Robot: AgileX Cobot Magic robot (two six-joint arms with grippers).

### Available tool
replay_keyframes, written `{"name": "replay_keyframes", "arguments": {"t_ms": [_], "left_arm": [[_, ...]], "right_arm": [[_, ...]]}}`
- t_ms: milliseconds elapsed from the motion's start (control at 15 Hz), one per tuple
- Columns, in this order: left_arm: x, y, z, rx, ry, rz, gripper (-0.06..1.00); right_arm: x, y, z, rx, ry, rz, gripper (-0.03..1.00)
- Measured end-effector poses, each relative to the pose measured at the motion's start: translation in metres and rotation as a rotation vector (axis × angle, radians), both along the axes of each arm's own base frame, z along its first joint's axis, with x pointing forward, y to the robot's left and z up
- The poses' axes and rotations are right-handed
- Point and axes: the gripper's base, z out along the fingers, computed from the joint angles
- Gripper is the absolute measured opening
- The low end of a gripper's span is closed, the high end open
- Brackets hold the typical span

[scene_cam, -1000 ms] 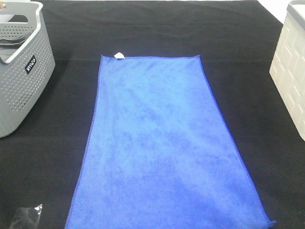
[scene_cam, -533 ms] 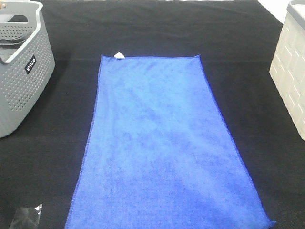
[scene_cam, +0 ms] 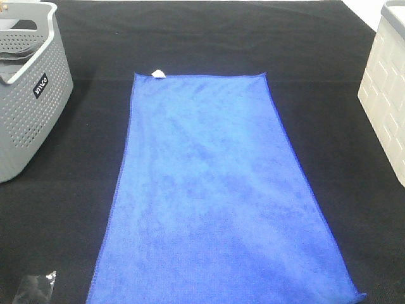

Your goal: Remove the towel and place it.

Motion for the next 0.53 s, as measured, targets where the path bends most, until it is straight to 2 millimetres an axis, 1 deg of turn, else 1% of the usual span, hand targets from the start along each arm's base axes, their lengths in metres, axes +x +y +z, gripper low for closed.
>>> {"name": "replay_keyframes", "arguments": {"t_ms": [533], "left_arm": [[0.0000, 0.0000, 0.0000, 0.000, 0.000, 0.000, 0.86]], "right_arm": [[0.0000, 0.0000, 0.0000, 0.000, 0.000, 0.000, 0.69]]}}
